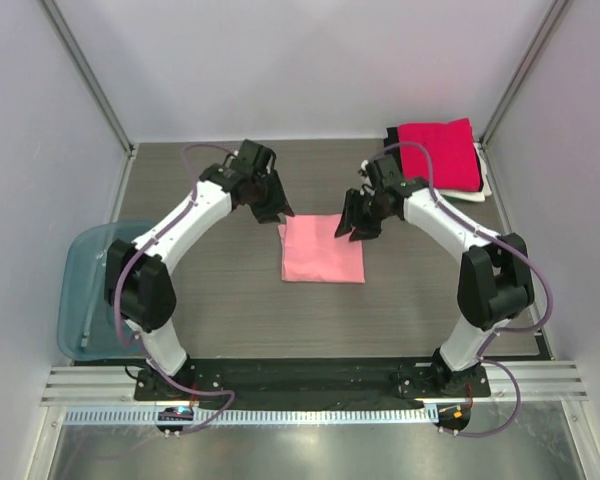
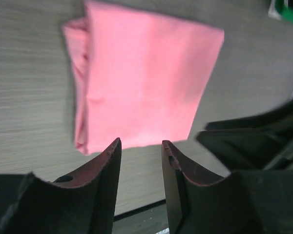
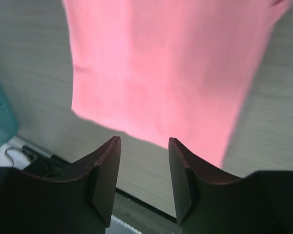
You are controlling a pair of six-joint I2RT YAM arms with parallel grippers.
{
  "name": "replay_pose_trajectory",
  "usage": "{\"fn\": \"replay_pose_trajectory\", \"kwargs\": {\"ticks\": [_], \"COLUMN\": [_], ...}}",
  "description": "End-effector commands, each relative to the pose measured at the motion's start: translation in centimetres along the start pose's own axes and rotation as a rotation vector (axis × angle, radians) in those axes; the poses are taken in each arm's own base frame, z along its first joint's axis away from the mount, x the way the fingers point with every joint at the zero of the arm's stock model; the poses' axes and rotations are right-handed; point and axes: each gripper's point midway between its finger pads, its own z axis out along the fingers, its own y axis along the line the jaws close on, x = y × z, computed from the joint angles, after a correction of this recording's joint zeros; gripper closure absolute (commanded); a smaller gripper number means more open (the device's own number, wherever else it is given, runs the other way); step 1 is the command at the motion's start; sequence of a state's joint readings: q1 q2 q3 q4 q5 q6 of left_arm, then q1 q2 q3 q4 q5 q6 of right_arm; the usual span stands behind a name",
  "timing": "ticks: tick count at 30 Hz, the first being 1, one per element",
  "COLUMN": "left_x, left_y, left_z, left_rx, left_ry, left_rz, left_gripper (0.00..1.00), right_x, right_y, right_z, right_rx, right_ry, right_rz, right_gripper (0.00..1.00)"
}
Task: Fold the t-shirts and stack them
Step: Fold the tshirt
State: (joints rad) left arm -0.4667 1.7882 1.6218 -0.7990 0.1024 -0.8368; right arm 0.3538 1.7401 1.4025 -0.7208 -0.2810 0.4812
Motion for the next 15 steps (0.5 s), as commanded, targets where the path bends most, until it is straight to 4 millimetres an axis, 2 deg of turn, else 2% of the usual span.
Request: {"fn": "replay_pose_trajectory", "kwargs": {"ticks": [1,2,3,4,5,7,8,9,11,12,14,15], "left_x": [4.4,5.5,5.7,6.8,7.9,8.9,10.1,10.4,11.2,12.1,12.7,13.5], "left_y": [-2.7,-3.1,-4.1,-4.4,-4.0,-4.5,-3.3,-3.2,-1.8,-0.1,1.4,2.8], "left_z": [2.0,2.4,2.8,3.5,4.4,5.6,7.1,7.6,8.4,9.0,9.0,8.9], "left_rx": [0.121,0.143,0.182,0.188,0.18,0.209,0.181,0.191,0.151,0.109,0.077,0.047], "left_ry": [0.062,0.085,0.073,0.094,0.117,0.134,0.166,0.174,0.186,0.195,0.192,0.196], "left_rz": [0.001,0.001,0.002,-0.011,-0.018,-0.036,-0.05,-0.057,-0.066,-0.069,-0.058,-0.055], "left_gripper": [0.61,0.61,0.61,0.62,0.63,0.64,0.65,0.66,0.67,0.68,0.69,0.69], "right_x": [3.5,4.2,5.6,5.5,5.7,6.6,7.0,7.8,8.7,9.8,10.7,11.8], "right_y": [3.5,3.8,3.6,3.8,3.5,2.2,1.6,0.4,-1.3,-2.5,-3.6,-4.4], "right_z": [1.3,1.5,1.9,2.2,2.5,3.9,4.5,5.1,6.2,6.6,7.0,7.3], "right_rx": [-0.246,-0.268,-0.286,-0.311,-0.312,-0.288,-0.277,-0.255,-0.225,-0.202,-0.177,-0.163], "right_ry": [0.057,0.066,0.099,0.088,0.092,0.109,0.12,0.139,0.157,0.177,0.176,0.187], "right_rz": [0.024,0.022,0.039,0.031,0.031,0.028,0.029,0.043,0.065,0.082,0.084,0.092], "right_gripper": [0.52,0.52,0.53,0.54,0.55,0.56,0.56,0.57,0.58,0.59,0.59,0.59]}}
